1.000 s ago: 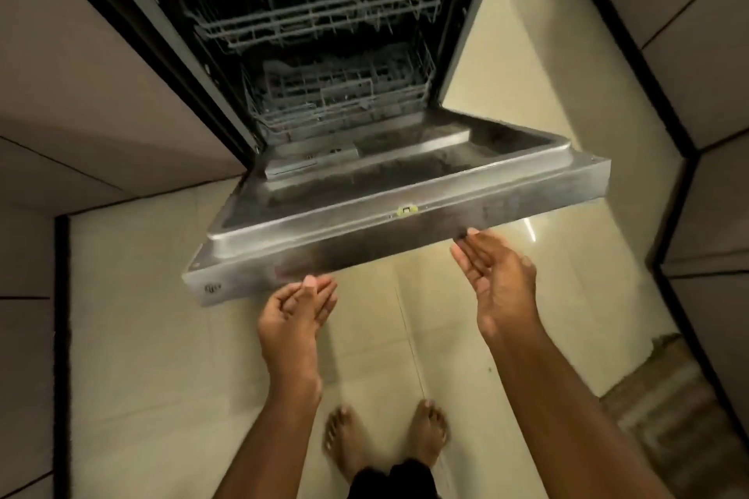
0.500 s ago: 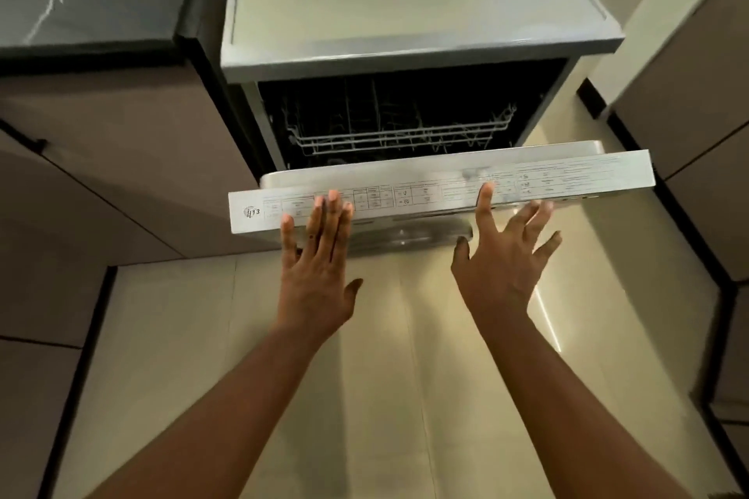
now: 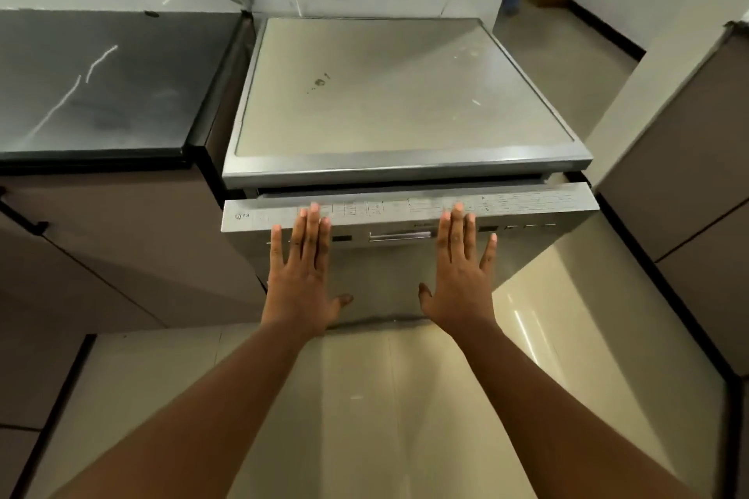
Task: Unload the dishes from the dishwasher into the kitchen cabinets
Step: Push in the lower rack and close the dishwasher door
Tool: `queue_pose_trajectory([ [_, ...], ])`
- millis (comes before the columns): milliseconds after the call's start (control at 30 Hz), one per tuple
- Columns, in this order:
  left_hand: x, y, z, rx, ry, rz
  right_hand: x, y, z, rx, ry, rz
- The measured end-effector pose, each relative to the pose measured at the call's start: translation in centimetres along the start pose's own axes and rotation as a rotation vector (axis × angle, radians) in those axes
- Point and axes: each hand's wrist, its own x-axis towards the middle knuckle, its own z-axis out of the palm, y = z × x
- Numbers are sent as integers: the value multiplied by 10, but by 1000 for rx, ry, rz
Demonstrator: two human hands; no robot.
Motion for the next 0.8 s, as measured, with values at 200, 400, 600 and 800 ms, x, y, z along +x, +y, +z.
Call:
queue_pose_trajectory([
  [200, 47, -2, 15, -2, 54, -70, 53, 17, 22, -41, 26, -75],
  [400, 70, 6, 35, -11, 73, -149, 75, 32, 52, -30, 59, -136],
  [600, 93, 8, 46, 17, -177, -283, 95, 36, 72, -13, 69, -164],
  [800, 95, 15, 37, 67, -284, -342, 92, 38, 66, -28, 53, -189],
])
